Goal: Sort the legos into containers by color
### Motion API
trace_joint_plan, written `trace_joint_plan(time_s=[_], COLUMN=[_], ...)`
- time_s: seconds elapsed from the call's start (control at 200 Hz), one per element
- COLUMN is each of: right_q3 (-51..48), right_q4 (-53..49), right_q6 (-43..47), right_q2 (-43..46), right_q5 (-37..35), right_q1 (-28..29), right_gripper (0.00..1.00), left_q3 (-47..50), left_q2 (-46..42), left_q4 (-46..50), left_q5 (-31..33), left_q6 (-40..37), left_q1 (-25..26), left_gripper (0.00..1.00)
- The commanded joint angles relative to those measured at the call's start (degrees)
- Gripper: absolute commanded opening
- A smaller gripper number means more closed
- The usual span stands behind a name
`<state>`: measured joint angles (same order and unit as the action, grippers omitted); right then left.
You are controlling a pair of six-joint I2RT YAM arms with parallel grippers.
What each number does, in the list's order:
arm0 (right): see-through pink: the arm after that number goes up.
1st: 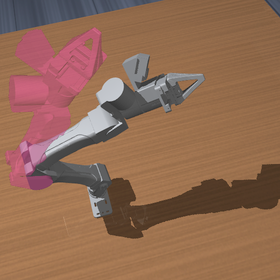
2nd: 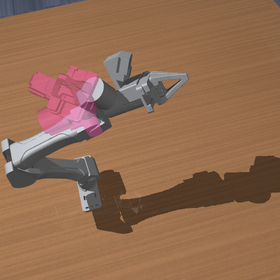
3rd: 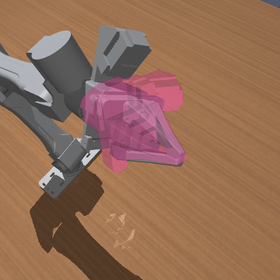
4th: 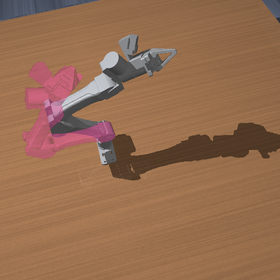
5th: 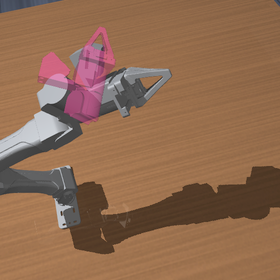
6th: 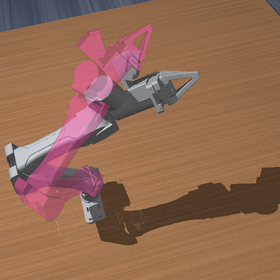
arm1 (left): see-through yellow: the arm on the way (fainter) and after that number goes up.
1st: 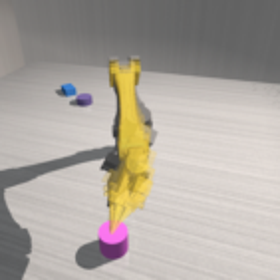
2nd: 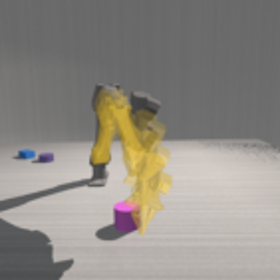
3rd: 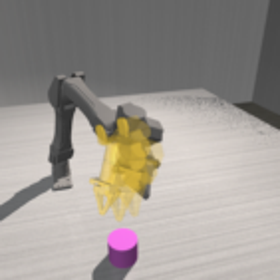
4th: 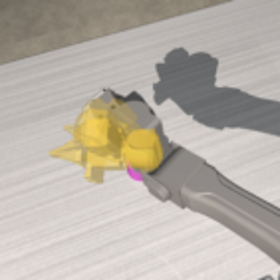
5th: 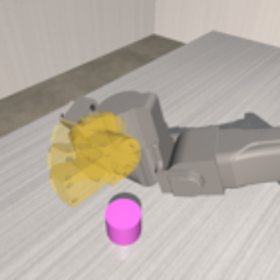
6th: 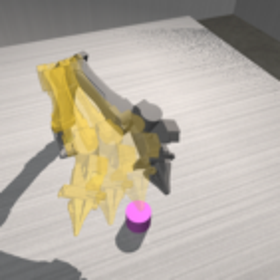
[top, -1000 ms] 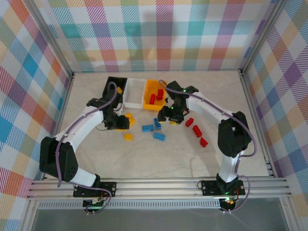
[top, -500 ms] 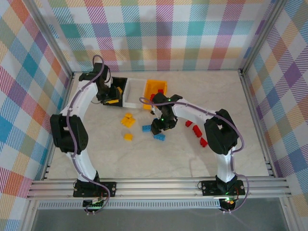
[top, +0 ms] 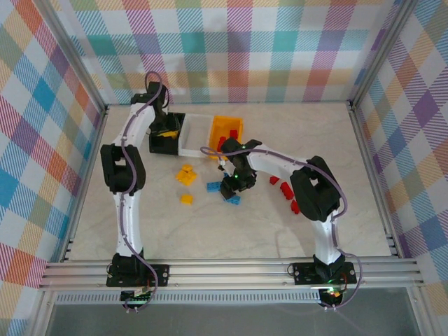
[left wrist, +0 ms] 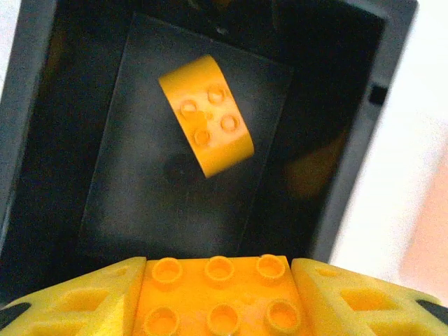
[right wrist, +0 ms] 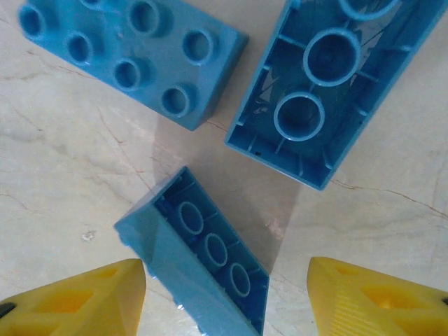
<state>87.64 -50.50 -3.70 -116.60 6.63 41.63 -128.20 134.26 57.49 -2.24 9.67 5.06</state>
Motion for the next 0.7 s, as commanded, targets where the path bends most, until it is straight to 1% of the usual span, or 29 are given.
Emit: trace_joint_plan(time_s=[0.0, 0.03, 0.21, 0.255, 0.42, 0.63, 0.695], right_q3=[1.5, 1.5, 1.8, 1.9, 2.4, 0.3, 0.0], right_q4=[-1.4, -1.6, -1.7, -1.7, -1.8, -0.4, -0.2], right_q6=[2.4, 2.6, 3.4, 3.6, 4.4, 5.3, 4.8], right_q2=[-1.0, -1.2, -2.3, -2.8, -3.7, -2.2, -2.5], right_q5=[0.2, 0.2, 0.7, 0.7, 0.9, 6.7, 7.4], right_q1=[0.2, 0.2, 0.4, 0.5, 0.9, 0.9, 1.0], right_gripper=[0.63, 0.63, 0.64, 0.64, 0.63, 0.62, 0.62], left_q3=[-3.7, -3.8, -3.7, -3.5, -3.1, -0.7, 0.7], left_q2=[2.0, 2.3, 3.1, 2.8, 0.5, -4.3, -6.0], left_q4=[3.4, 3.2, 3.5, 3.4, 3.5, 3.5, 3.5], left_q5=[1.0, 0.9, 0.0, -0.2, -1.2, -2.3, -2.7], left_q6=[1.3, 1.6, 2.3, 2.6, 3.2, 3.6, 3.6], left_q1=[-1.2, -1.3, -1.3, -1.3, -0.9, -0.6, -0.6], left_gripper=[0.55, 0.57, 0.74, 0.76, 0.79, 0.81, 0.81])
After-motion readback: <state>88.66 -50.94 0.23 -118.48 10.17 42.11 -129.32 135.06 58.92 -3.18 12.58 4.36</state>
